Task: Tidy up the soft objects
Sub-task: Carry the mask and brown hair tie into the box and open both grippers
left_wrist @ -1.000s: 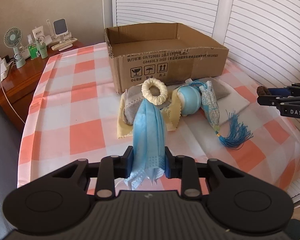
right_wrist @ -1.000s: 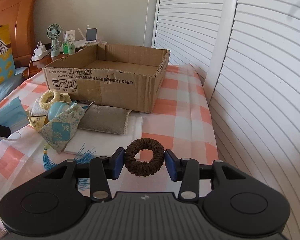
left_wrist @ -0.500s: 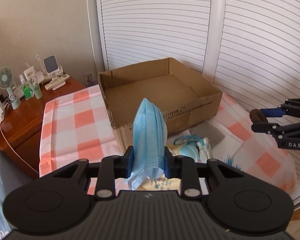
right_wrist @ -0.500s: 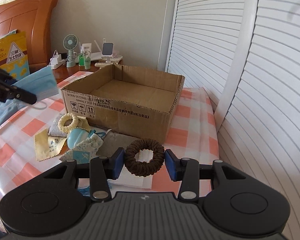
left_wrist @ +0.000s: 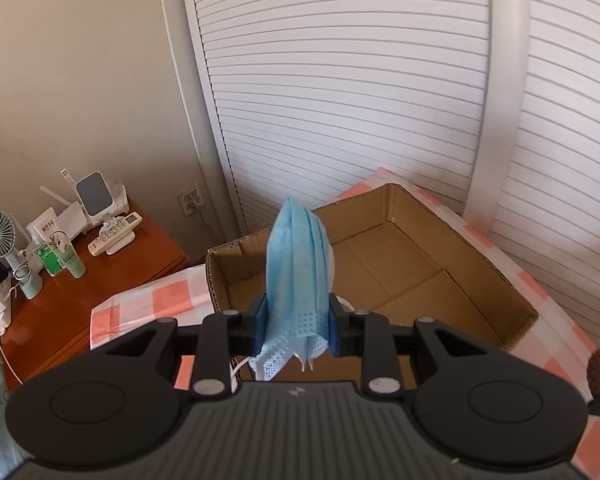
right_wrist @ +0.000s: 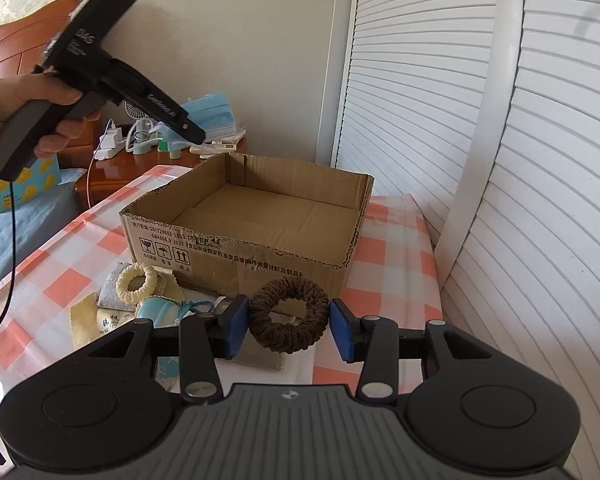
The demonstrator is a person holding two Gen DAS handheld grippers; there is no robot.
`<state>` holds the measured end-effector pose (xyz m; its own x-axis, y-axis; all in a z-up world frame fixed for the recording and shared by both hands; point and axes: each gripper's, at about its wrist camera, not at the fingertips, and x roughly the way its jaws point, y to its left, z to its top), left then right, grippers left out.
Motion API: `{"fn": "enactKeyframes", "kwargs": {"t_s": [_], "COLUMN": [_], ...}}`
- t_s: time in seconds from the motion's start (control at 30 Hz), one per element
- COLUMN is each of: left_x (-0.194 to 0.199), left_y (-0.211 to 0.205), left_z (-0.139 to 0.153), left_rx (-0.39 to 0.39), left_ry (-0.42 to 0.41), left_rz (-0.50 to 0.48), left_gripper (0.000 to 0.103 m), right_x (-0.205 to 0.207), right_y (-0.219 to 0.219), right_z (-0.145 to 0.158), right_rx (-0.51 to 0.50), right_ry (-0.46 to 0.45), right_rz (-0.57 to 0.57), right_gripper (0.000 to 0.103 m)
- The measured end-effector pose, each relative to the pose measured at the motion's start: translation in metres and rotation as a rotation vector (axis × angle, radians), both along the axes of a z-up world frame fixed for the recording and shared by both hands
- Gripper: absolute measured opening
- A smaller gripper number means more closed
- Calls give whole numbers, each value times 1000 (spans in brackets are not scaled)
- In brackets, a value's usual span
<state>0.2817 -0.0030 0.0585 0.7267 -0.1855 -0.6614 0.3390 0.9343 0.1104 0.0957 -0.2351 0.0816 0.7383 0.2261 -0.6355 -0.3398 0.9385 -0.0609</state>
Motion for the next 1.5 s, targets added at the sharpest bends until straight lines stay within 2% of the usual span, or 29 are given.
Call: {"fn": "enactKeyframes", "kwargs": {"t_s": [0.03,0.1,0.13,0.17,0.23,0.37,0.53,0.7,0.8,0.9,1.03,1.2,1.5], "left_x": [9,26,33,39,42,35,5,-45,-86,-127,-162,-182,-202], "left_y": [-1,-5,-6,-7,-9,-4,1,11,14,15,21,23,37], "left_z": [-2,-7,-10,-14,-19,-20,-12,-8,-10,-18,-33,-48,-51], "left_rx": [-4,-6,-6,-1,14,-3,3,-10,-5,-24,-88,-16,-24], "left_ry": [6,10,14,21,0,-10,-27,-24,-66,-74,-43,-30,-16], "left_rz": [11,24,32,37,62,59,48,39,77,87,121,193,243], "left_gripper": [27,35,50,73,86,86,90,96,100,101,101,101,101], "right_x": [1,3,4,5,7,9,11,11,15,25,47,91,181], "right_y": [0,1,1,1,1,3,6,10,13,17,22,31,58], "right_z": [0,-2,-2,-3,-3,-4,-4,2,5,8,15,22,15], "right_rx": [0,-5,-7,-6,-5,-11,-15,-13,-15,-20,-23,-36,-101], "right_ry": [2,5,7,11,13,19,22,17,13,7,2,2,15], "right_rz": [-1,-2,-6,-7,-8,-6,1,20,33,44,59,62,44], "right_gripper": [49,49,49,49,49,49,49,49,49,49,49,49,49]}}
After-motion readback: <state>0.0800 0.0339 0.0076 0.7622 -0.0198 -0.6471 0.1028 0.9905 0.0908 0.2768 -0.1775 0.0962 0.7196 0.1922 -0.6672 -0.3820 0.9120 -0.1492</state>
